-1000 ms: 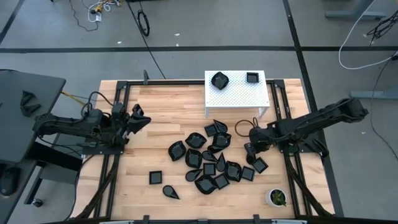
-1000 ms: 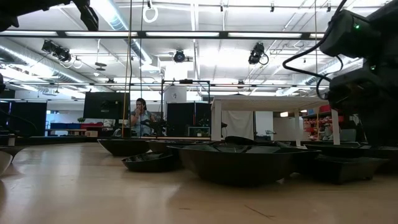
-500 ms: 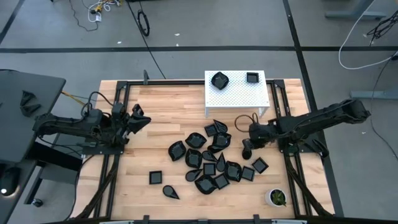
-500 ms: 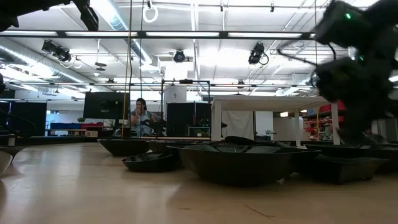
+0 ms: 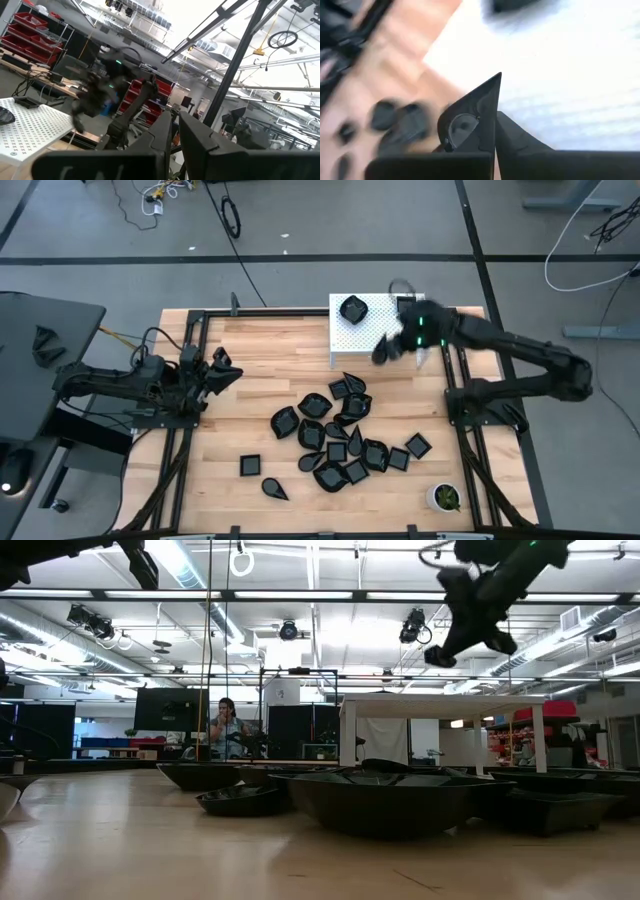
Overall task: Pick & Place Mini shaped plates
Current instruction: Put the drop shaped plate on the shelf
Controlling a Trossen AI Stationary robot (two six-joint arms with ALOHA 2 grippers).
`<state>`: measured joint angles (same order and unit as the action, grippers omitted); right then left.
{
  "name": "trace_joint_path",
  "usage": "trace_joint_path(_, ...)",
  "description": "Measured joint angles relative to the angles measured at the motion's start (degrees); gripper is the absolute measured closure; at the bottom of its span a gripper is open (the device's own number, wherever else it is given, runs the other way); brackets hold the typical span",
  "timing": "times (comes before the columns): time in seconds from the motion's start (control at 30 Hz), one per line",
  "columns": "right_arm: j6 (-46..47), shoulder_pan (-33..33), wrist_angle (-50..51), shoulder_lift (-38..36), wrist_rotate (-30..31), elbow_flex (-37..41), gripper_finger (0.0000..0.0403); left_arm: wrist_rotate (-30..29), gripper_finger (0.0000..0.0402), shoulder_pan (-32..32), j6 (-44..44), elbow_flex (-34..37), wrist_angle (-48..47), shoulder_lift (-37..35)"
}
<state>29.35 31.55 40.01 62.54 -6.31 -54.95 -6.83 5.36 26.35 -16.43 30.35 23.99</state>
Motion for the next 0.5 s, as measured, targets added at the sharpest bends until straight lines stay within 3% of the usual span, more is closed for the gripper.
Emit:
trace_joint_path(0.2,-12.0,11.9,0.3,10.6,-7.0,-4.5,0.04,0.0,0.036,0.0,0.0,0.0,0.0,0.0)
trace_joint_path(0.5,-17.7,15.5,0.7,17.6,-9.2,-9.3,0.0389,0.0,0.036,0.0,0.0,0.0,0.0,0.0)
